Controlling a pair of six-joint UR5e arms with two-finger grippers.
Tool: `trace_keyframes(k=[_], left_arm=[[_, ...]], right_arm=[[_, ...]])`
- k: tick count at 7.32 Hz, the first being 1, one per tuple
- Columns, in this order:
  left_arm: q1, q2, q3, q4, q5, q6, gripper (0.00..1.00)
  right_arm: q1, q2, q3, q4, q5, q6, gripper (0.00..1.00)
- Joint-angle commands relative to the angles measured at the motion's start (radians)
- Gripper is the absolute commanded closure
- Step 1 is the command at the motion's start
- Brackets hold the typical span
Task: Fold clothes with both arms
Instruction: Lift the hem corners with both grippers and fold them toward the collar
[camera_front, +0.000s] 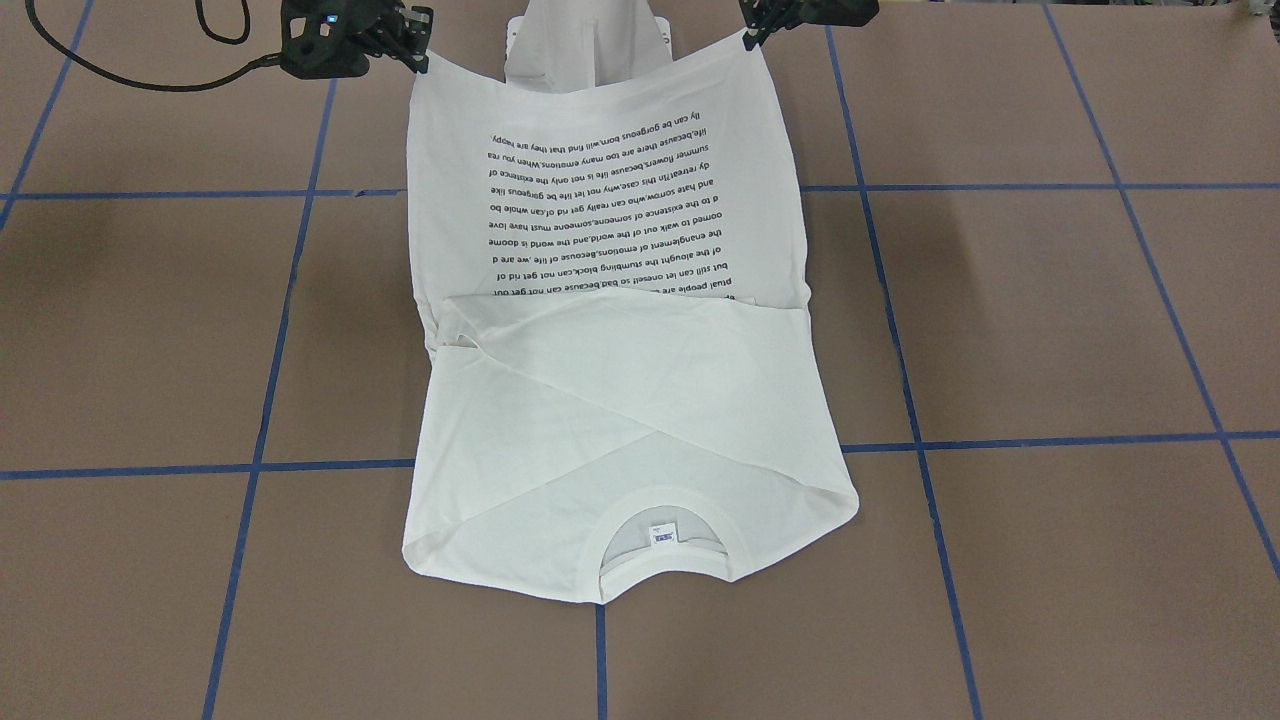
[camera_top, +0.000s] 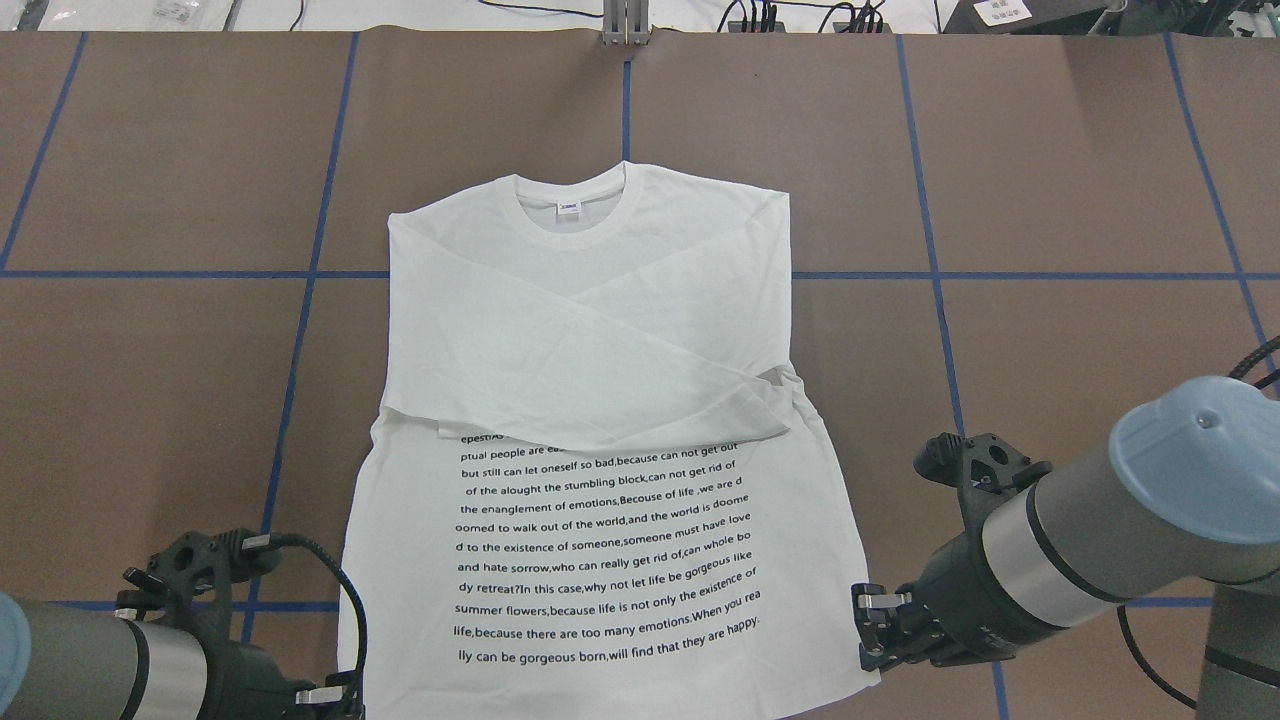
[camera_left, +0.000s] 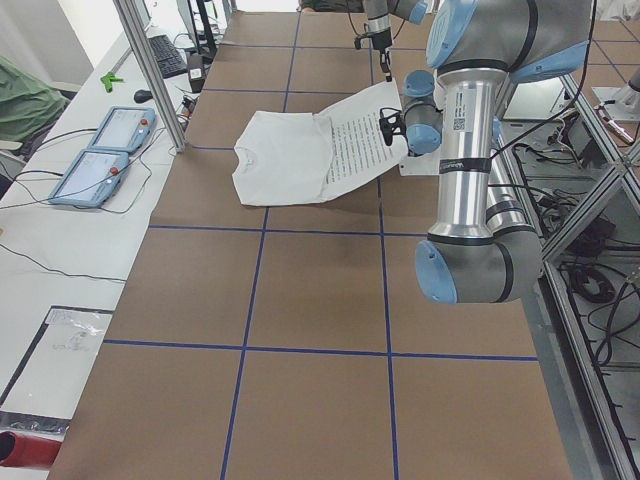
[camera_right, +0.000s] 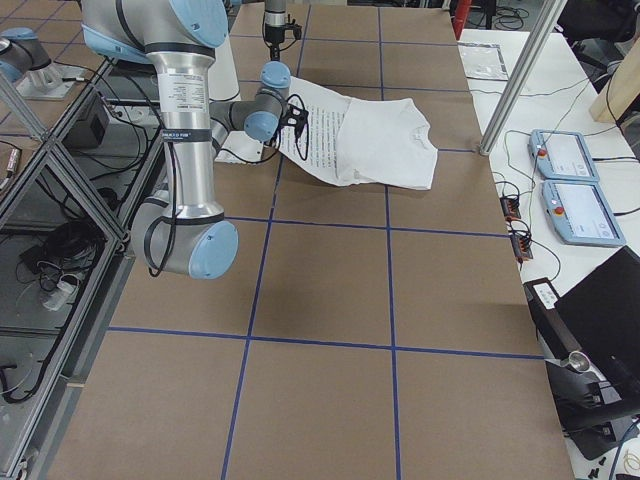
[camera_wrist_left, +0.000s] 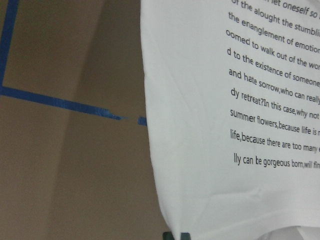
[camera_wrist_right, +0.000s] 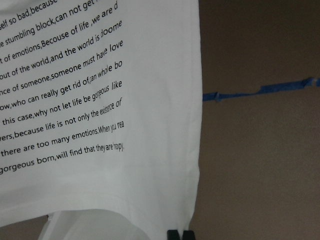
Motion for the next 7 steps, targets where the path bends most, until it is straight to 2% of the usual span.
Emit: trace_keyframes(k=[1,2,4,6,7], left_arm=[[0.025,0.002,-0.051,0.034,-0.037,-0.001,1.00],[0.025,0.001,-0.085,0.072,-0.037,-0.001,1.00],[0.006,-0.005,-0.081,0.079,-0.042,-0.001,1.00],[-0.082,-0.012,-0.049,0.079,-0.042,0.001,1.00],[-0.139,-0.033,-0.020,0.079,-0.040,0.003,1.00]], right_arm=[[0.039,-0.039,0.075,-0.001,0.118,0.001,1.00],[0.056,-0.039,0.086,-0.001,0.121,0.001,1.00],[0.123,-0.030,0.071,0.000,0.115,-0.002,1.00],[0.217,-0.012,0.016,-0.001,0.108,-0.118,1.00],[0.284,0.050,-0.052,-0.001,0.108,-0.154,1.00]])
